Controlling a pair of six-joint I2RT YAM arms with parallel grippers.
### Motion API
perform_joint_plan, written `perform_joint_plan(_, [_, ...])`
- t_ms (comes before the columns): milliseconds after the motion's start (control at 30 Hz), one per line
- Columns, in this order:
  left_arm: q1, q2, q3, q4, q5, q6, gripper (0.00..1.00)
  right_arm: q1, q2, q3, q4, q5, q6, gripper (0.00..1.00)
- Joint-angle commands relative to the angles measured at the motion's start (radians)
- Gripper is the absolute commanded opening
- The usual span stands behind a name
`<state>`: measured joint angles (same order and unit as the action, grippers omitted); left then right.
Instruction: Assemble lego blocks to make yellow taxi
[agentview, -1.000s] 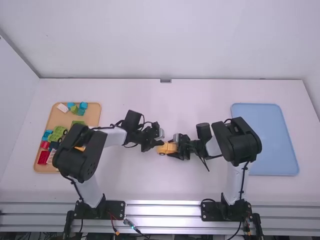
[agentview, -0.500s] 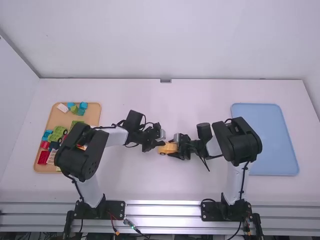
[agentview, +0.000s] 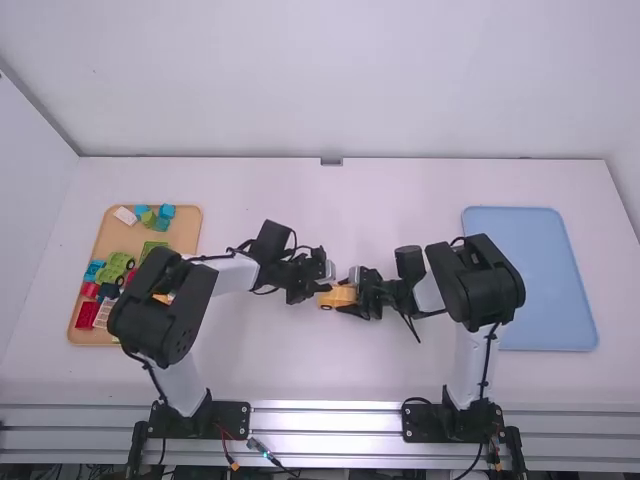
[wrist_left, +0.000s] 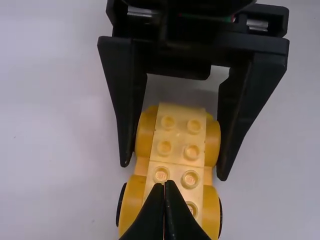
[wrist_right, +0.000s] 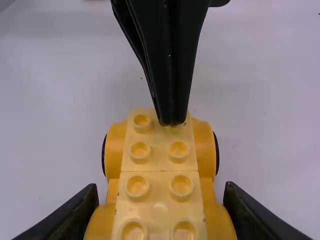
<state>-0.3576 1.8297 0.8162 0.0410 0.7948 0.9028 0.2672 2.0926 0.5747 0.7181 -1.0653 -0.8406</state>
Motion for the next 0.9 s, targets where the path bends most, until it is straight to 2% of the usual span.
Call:
perform_joint_plan(0, [-0.035, 0.054, -0.049, -0.042, -0.128, 0.007, 0.02, 0.007, 0.014, 0.009, 0.004, 0.011, 0.006, 0.53])
perform_joint_plan(333, [0.003, -0.045, 0.081, -0.053, 0.061, 0.003, 0.02, 0.006, 0.014, 0.009, 0.003, 0.015, 0.006, 0.53])
perform_joint_plan(467, [0.018, -0.082, 0.131, -0.053, 0.05, -0.056, 0.07, 0.006, 0.014, 0.009, 0.003, 0.015, 0.006, 0.53])
perform_joint_plan(500, [0.025, -0.095, 0.154, -0.053, 0.042, -0.103, 0.28, 0.006, 0.014, 0.009, 0.003, 0.015, 0.006, 0.54])
perform_joint_plan(533, [0.036, -0.103, 0.18, -0.053, 0.023, -0.166, 0.56, 0.006, 0.014, 0.008, 0.003, 0.015, 0.006, 0.56])
perform_joint_plan(567, [0.038, -0.104, 0.184, -0.053, 0.019, -0.175, 0.62, 0.006, 0.014, 0.008, 0.003, 0.015, 0.006, 0.56])
perform_joint_plan(600, [0.048, -0.106, 0.203, -0.053, -0.006, -0.234, 0.94, 0.006, 0.014, 0.008, 0.003, 0.015, 0.006, 0.56])
perform_joint_plan(633, [0.06, -0.106, 0.217, -0.053, -0.034, -0.293, 0.99, 0.007, 0.014, 0.009, 0.003, 0.015, 0.006, 0.57])
perform_joint_plan(700, [0.088, -0.106, 0.235, -0.053, -0.114, -0.413, 0.99, 0.006, 0.014, 0.009, 0.003, 0.016, 0.006, 0.63])
perform_joint_plan(733, [0.109, -0.106, 0.238, -0.053, -0.165, -0.501, 0.99, 0.006, 0.014, 0.009, 0.003, 0.019, 0.008, 0.77])
perform_joint_plan(833, [0.145, -0.106, 0.236, -0.06, -0.183, -0.64, 0.99, 0.007, 0.011, 0.009, 0.015, 0.062, 0.081, 0.96])
perform_joint_plan(867, [0.151, -0.106, 0.235, -0.062, -0.183, -0.666, 0.99, 0.007, 0.01, 0.009, 0.018, 0.072, 0.095, 0.98])
